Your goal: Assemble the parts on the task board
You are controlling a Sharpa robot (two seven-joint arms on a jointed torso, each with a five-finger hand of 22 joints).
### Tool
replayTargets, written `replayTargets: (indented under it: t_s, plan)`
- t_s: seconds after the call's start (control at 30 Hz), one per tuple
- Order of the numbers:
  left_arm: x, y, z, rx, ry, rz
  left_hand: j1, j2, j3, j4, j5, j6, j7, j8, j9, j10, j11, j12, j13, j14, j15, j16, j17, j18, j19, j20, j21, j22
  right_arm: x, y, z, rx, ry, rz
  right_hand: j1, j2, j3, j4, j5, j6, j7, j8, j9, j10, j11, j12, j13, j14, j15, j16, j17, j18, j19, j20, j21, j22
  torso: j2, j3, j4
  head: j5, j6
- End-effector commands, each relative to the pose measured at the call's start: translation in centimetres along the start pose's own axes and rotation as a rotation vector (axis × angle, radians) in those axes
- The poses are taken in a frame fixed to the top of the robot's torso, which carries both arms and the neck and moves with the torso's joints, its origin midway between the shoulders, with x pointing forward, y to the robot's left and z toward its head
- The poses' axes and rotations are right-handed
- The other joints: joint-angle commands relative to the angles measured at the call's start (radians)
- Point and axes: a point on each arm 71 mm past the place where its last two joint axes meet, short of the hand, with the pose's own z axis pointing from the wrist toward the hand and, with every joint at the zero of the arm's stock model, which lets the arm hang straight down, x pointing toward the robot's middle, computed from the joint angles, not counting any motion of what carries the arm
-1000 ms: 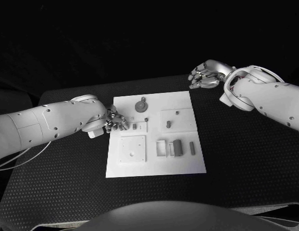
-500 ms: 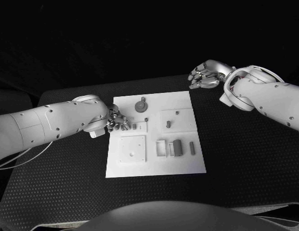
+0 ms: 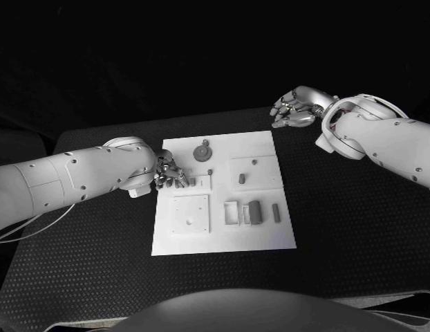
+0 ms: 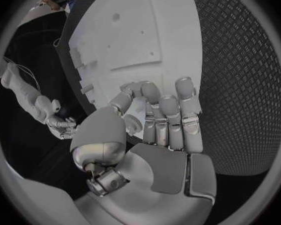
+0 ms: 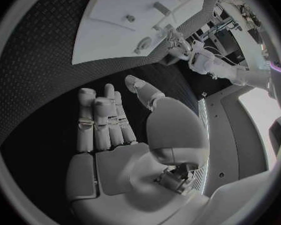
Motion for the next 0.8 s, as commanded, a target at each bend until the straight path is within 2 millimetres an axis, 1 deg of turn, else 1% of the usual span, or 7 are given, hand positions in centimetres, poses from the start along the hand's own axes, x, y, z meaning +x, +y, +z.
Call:
replayTargets:
  t_s: [0.03, 0.27, 0.4, 0.6, 0.8]
  plan:
    - [0.10, 0.01, 0.14, 0.011, -0.014, 0.088, 0.088, 0.078, -0.003, -0.002, -0.003, -0.008, -0.001, 0.005, 0.000, -0.006, 0.001, -0.005, -0.001, -0.008, 0.000, -0.006, -0.001, -0.008, -0.007, 0.002, -0.004, 0.018, 0.13, 0.08, 0.00, -0.007, 0.013, 0.002, -0.009, 0.001, 0.000, 0.006, 0.006, -0.011, 0.015, 0.005, 0.002, 0.017, 0.007, -0.004, 0.001, -0.007, -0.002, 0.007, -0.001, 0.046, 0.003, -0.007, -0.001, 0.018, 0.000, 0.0002, 0.0002, 0.000, 0.000]
    - [-0.05, 0.10, 0.17, 0.010, -0.025, 0.106, 0.093, 0.076, -0.004, -0.002, -0.006, -0.008, -0.001, 0.005, -0.001, -0.006, 0.002, -0.005, -0.001, -0.008, 0.001, -0.005, -0.001, -0.008, -0.007, 0.001, -0.004, 0.019, 0.14, 0.04, -0.01, -0.006, 0.013, 0.002, -0.009, 0.001, 0.000, 0.006, 0.006, -0.011, 0.015, 0.005, 0.002, 0.017, 0.007, -0.004, 0.001, -0.007, -0.002, 0.007, -0.001, 0.046, 0.003, -0.007, -0.001, 0.018, 0.000, -0.0004, -0.0001, 0.000, 0.000]
    - [-0.01, 0.09, 0.18, 0.011, -0.020, 0.109, 0.093, 0.076, -0.004, -0.002, -0.006, -0.008, -0.001, 0.005, -0.001, -0.006, 0.002, -0.004, -0.001, -0.008, 0.001, -0.005, -0.001, -0.008, -0.008, 0.001, -0.004, 0.019, 0.17, 0.09, 0.00, -0.007, 0.014, 0.002, -0.009, 0.001, 0.000, 0.006, 0.006, -0.011, 0.015, 0.005, 0.002, 0.017, 0.007, -0.004, 0.001, -0.007, -0.002, 0.007, -0.001, 0.046, 0.003, -0.007, -0.001, 0.018, 0.000, -0.0001, 0.0007, 0.000, 0.000]
    - [0.00, 0.20, 0.19, 0.007, -0.013, 0.112, 0.094, 0.076, -0.004, -0.002, -0.007, -0.008, -0.001, 0.005, -0.001, -0.006, 0.002, -0.004, -0.001, -0.008, 0.001, -0.005, -0.001, -0.008, -0.008, 0.001, -0.003, 0.019, 0.16, 0.04, -0.01, -0.006, 0.014, 0.002, -0.009, 0.001, 0.001, 0.006, 0.006, -0.011, 0.015, 0.005, 0.002, 0.017, 0.007, -0.004, 0.001, -0.007, -0.002, 0.007, -0.001, 0.046, 0.003, -0.007, -0.001, 0.018, 0.000, 0.0000, 0.0002, 0.000, 0.000]
    - [-0.01, 0.34, 0.20, -0.001, -0.008, 0.112, 0.095, 0.076, -0.005, -0.002, -0.008, -0.008, -0.001, 0.005, -0.001, -0.006, 0.002, -0.004, -0.001, -0.008, 0.001, -0.005, -0.001, -0.008, -0.008, 0.001, -0.003, 0.019, 0.16, 0.04, -0.02, -0.006, 0.014, 0.002, -0.009, 0.001, 0.001, 0.006, 0.006, -0.011, 0.015, 0.006, 0.002, 0.017, 0.007, -0.004, 0.001, -0.007, -0.002, 0.007, -0.001, 0.046, 0.003, -0.007, -0.001, 0.018, 0.000, 0.0008, 0.0001, 0.000, 0.000]
